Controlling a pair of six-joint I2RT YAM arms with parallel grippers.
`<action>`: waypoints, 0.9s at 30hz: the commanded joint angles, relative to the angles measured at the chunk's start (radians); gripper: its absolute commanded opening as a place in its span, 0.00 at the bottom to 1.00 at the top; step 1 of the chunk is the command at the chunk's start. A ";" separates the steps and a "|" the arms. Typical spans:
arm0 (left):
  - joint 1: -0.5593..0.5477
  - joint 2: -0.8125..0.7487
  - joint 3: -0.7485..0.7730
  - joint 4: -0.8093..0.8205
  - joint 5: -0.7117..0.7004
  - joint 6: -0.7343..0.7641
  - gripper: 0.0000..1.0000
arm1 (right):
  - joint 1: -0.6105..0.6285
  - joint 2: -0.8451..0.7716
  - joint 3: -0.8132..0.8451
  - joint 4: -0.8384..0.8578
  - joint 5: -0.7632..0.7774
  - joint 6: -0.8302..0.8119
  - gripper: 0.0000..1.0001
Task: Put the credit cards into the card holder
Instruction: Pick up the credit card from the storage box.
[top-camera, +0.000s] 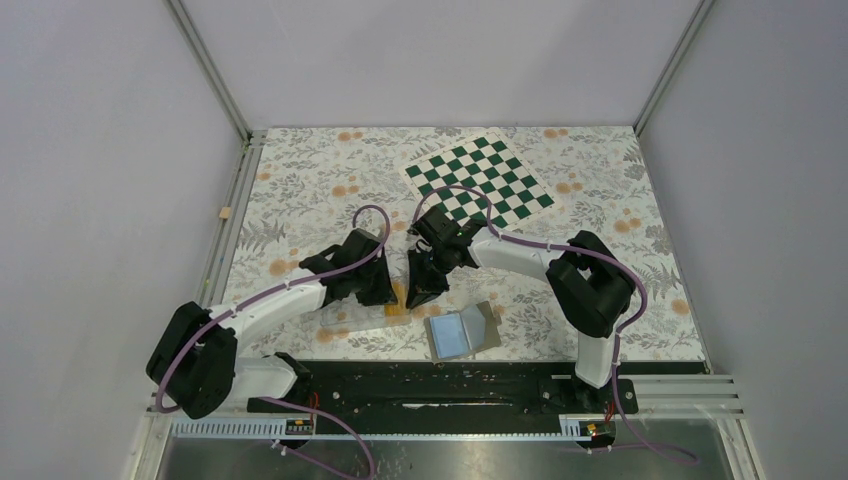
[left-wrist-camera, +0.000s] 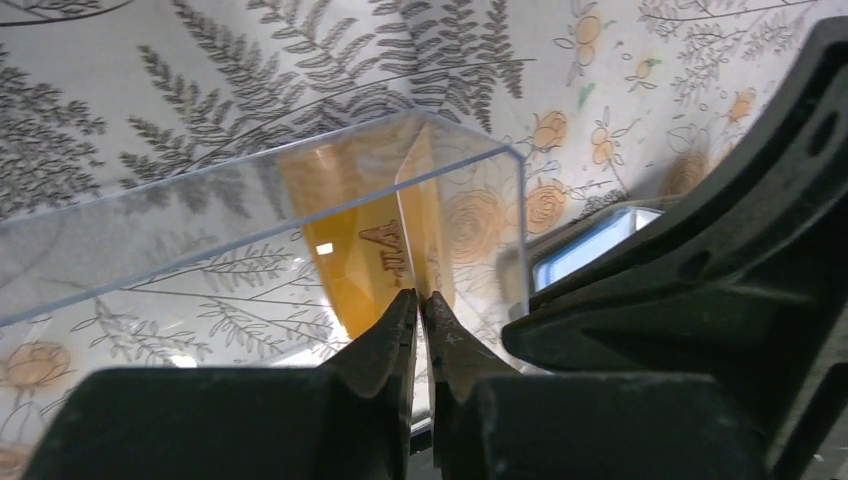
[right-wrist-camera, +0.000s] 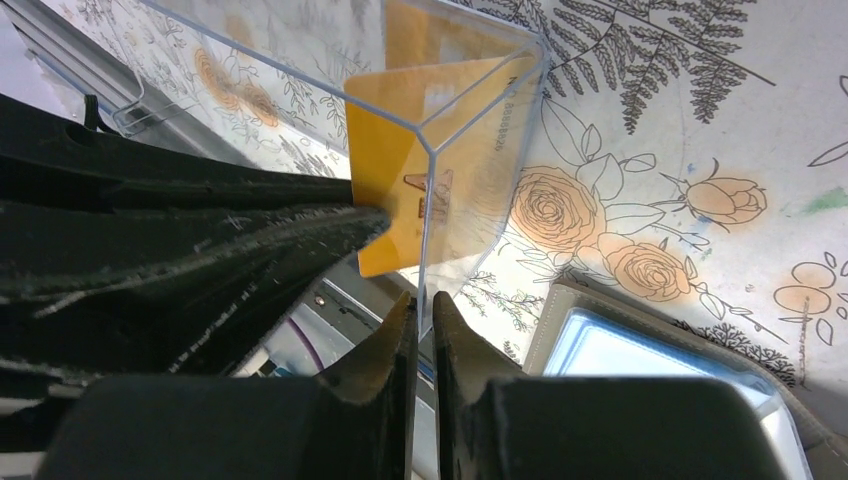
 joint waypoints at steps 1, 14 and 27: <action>-0.016 0.012 0.033 0.106 0.066 -0.005 0.10 | 0.012 0.016 -0.016 0.024 -0.012 0.000 0.08; -0.020 0.062 0.023 0.067 0.022 0.001 0.04 | 0.011 -0.006 -0.018 0.023 0.000 0.000 0.10; -0.020 -0.201 0.164 -0.110 -0.093 0.042 0.00 | 0.010 -0.231 -0.004 -0.021 0.098 0.004 0.56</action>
